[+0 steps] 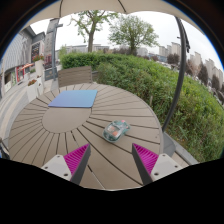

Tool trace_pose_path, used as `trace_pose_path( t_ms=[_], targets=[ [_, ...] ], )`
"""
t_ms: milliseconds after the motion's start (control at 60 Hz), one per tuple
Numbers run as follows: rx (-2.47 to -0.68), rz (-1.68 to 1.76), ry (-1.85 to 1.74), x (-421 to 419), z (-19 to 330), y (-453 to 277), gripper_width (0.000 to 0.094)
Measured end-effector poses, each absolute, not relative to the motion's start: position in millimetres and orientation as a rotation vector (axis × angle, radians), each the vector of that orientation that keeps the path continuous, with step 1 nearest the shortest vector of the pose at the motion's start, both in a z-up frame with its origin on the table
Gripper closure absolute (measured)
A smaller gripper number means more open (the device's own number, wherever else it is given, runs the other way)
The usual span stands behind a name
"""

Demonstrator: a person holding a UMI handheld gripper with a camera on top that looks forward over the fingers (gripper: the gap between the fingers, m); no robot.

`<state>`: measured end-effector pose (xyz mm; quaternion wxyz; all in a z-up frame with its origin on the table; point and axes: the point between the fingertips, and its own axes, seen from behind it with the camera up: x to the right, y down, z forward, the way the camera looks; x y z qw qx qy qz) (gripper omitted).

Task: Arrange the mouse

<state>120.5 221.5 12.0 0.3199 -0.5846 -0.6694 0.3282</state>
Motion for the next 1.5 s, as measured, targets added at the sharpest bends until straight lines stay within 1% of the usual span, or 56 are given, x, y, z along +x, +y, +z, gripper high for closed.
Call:
trace_pose_path(
  t_ms=[300, 367, 400, 500, 650, 767, 817, 867, 883, 917, 1017, 1100, 1133, 1217, 1367, 1433, 1500],
  targets=[
    [-1.562, 0.879, -1.810, 53.6, -14.6, 212.6, 0.0075],
    [-1.564, 0.886, -1.815, 42.3, -15.2, 209.9, 0.0076],
    [-1.566, 0.880, -1.807, 38.4, -13.8, 210.6, 0.0097],
    [-1.542, 0.900, -1.852, 28.2, -13.6, 198.9, 0.0087],
    [-1.519, 0.903, -1.884, 14.7, -14.2, 192.4, 0.0096],
    [-1.514, 0.901, -1.896, 10.3, -15.2, 188.5, 0.0126],
    [-1.510, 0.901, -1.897, 8.4, -15.2, 188.7, 0.0168],
    [-1.517, 0.897, -1.888, 6.8, -15.2, 191.5, 0.0242],
    [-1.520, 0.892, -1.882, 6.0, -15.2, 193.8, 0.0291],
    [-1.518, 0.871, -1.883, 4.3, -15.7, 200.2, 0.0463],
    [-1.507, 0.879, -1.916, 4.6, -14.3, 197.2, 0.0533],
    [-1.520, 0.875, -1.934, 3.5, -7.3, 193.7, 0.0567],
    [-1.512, 0.883, -1.930, -0.7, 4.5, 193.6, 0.0570],
    [-1.474, 0.931, -1.897, -20.9, 48.2, 182.3, 0.0572],
    [-1.411, 1.067, -1.847, -80.2, 130.5, 126.7, 0.0580],
    [-1.394, 1.106, -1.840, -108.9, 146.1, 93.8, 0.0581],
    [-1.413, 1.123, -1.832, -138.7, 142.8, 54.8, 0.0582]
  ],
)
